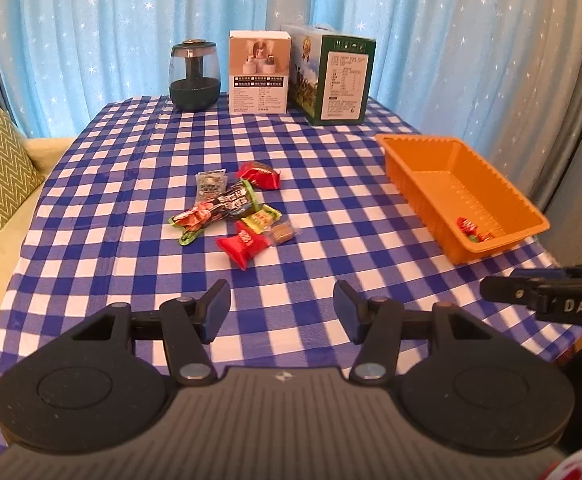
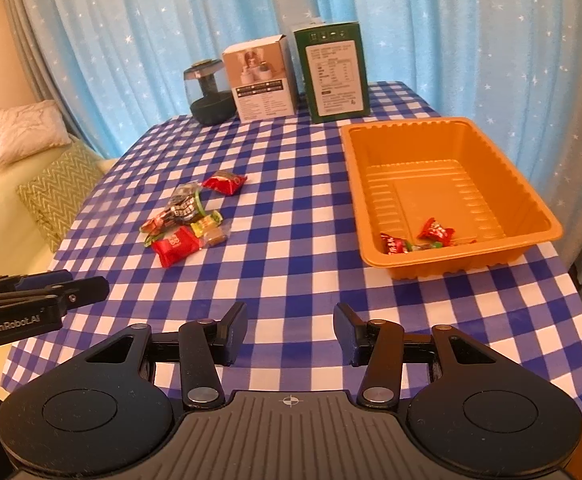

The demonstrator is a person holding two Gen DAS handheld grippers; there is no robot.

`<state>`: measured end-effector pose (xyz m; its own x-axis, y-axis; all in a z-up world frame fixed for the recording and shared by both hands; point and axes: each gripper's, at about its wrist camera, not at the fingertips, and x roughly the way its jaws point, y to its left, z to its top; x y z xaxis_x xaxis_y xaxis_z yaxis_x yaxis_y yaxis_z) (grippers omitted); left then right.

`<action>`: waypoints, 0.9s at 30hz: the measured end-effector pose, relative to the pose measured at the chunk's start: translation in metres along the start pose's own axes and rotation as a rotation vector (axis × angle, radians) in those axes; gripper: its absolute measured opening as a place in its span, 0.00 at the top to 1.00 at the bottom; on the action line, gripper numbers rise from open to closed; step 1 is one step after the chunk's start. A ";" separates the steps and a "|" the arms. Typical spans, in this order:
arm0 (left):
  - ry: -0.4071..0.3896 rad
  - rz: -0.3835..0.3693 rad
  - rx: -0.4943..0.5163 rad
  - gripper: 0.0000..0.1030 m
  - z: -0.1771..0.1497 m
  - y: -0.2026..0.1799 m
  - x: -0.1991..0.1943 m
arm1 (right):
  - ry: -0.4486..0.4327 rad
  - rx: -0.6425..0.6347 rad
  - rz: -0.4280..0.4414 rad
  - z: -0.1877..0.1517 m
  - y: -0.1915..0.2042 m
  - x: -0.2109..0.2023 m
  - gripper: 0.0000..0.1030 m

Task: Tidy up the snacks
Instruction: 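Withdraw both tools from the tray toward the snack pile, then grasp the large red candy with the left tool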

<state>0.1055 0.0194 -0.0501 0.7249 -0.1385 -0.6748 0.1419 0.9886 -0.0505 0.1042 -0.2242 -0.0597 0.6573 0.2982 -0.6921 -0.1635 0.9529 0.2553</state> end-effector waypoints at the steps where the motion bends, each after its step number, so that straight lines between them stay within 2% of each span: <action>1: 0.002 0.005 0.012 0.48 0.001 0.002 0.003 | 0.002 -0.002 0.003 0.001 0.001 0.002 0.53; 7: 0.023 0.006 0.096 0.48 0.006 0.009 0.027 | 0.014 -0.003 0.029 0.007 0.006 0.022 0.53; 18: 0.046 -0.021 0.246 0.50 0.022 0.023 0.090 | 0.031 -0.030 0.067 0.026 0.015 0.084 0.53; 27: 0.059 -0.028 0.361 0.57 0.029 0.027 0.145 | 0.056 -0.053 0.077 0.039 0.013 0.136 0.53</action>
<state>0.2335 0.0238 -0.1278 0.6784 -0.1512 -0.7189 0.3975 0.8986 0.1861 0.2200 -0.1729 -0.1242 0.5999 0.3715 -0.7086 -0.2514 0.9283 0.2739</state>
